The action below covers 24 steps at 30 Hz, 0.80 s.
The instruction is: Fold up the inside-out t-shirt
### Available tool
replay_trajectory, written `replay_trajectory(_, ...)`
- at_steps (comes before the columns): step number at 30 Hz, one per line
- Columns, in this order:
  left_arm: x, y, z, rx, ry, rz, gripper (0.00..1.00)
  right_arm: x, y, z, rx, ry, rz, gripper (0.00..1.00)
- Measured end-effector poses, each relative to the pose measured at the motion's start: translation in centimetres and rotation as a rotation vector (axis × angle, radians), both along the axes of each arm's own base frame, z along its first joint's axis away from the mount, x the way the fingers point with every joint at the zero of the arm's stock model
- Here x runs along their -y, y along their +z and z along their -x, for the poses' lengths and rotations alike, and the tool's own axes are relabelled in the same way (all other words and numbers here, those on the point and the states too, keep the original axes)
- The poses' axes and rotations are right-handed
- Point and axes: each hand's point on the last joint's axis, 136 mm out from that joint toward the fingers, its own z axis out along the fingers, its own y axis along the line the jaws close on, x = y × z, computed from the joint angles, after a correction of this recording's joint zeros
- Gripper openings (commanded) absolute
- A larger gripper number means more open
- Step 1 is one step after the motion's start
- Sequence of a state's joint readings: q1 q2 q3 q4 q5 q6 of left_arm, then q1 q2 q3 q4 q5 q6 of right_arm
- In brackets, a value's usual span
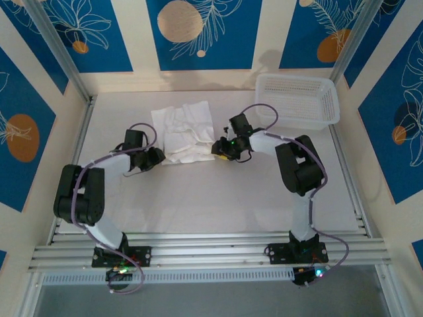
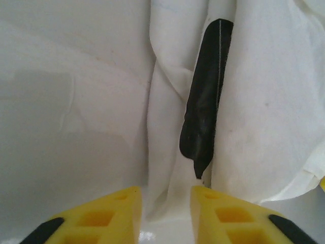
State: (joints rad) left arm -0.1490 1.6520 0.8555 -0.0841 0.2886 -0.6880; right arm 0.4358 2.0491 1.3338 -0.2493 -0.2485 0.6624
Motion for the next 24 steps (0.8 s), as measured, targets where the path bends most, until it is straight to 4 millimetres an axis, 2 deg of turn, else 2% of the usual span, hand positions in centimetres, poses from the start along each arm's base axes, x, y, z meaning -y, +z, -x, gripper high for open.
replay_trajectory(5,0.6,-1.1,-0.6,-0.010,0.008,0.037,0.14,-1.6,-0.8,0.2,-0.009,0.023,-0.009,0.28)
replay_trajectory(8,0.9,-1.8,-0.6,-0.026,0.014,0.064,0.02,-2.0,-0.9,0.2,-0.013,0.025,-0.010,0.11)
replay_trajectory(10,1.0,-2.2,-0.2,-0.032,0.013,0.074,0.00,-2.1,-1.0,0.3,-0.018,0.021,-0.006,0.01)
replay_trajectory(15,1.2,-2.5,1.7,-0.033,0.002,0.096,0.00,-1.7,-1.2,0.8,-0.024,0.013,0.001,0.00)
replay_trajectory(18,1.3,-2.5,4.4,-0.046,-0.013,0.099,0.00,-0.5,-1.3,3.1,-0.034,0.012,0.005,0.00)
replay_trajectory(23,2.7,-1.2,10.5,-0.055,-0.084,0.105,0.01,2.0,-0.9,10.3,-0.066,0.029,0.023,0.00)
replay_trajectory(24,3.1,-0.8,11.4,-0.053,-0.097,0.103,0.10,2.3,-0.8,11.5,-0.070,0.038,0.026,0.02)
